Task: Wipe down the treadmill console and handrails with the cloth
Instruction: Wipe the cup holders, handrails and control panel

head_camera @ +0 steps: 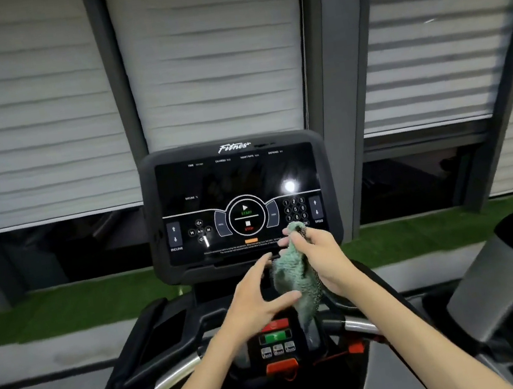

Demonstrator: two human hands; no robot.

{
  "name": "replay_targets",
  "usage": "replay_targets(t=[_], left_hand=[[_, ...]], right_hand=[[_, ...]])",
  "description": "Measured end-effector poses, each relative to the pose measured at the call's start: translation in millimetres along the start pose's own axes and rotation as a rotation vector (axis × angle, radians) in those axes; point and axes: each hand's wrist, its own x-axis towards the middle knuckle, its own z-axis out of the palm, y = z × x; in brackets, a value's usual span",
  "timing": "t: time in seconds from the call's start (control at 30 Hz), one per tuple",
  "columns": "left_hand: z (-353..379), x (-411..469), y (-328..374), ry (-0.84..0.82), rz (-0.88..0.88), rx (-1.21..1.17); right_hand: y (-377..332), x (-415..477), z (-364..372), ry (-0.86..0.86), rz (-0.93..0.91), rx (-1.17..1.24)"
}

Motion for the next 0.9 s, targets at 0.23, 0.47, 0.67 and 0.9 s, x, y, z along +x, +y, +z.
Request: replay_targets(t=[0.23, 0.47, 0.67, 0.9], left_hand=[[-50, 0, 30, 0.094, 0.033, -0.07], [-71, -14, 47, 0.255, -0.068, -0.328], [-75, -33, 55, 0.355, -0.157, -0.5], [-91, -69, 70, 0.483, -0.182, -0.725]], right_hand=[[-49, -4, 15, -0.157, -0.047, 0.153], [-49, -17, 18, -0.27, 0.037, 0.05], [-33, -30, 33, -0.528, 0.062, 0.203], [-28, -60, 68, -0.473, -0.027, 0.152]])
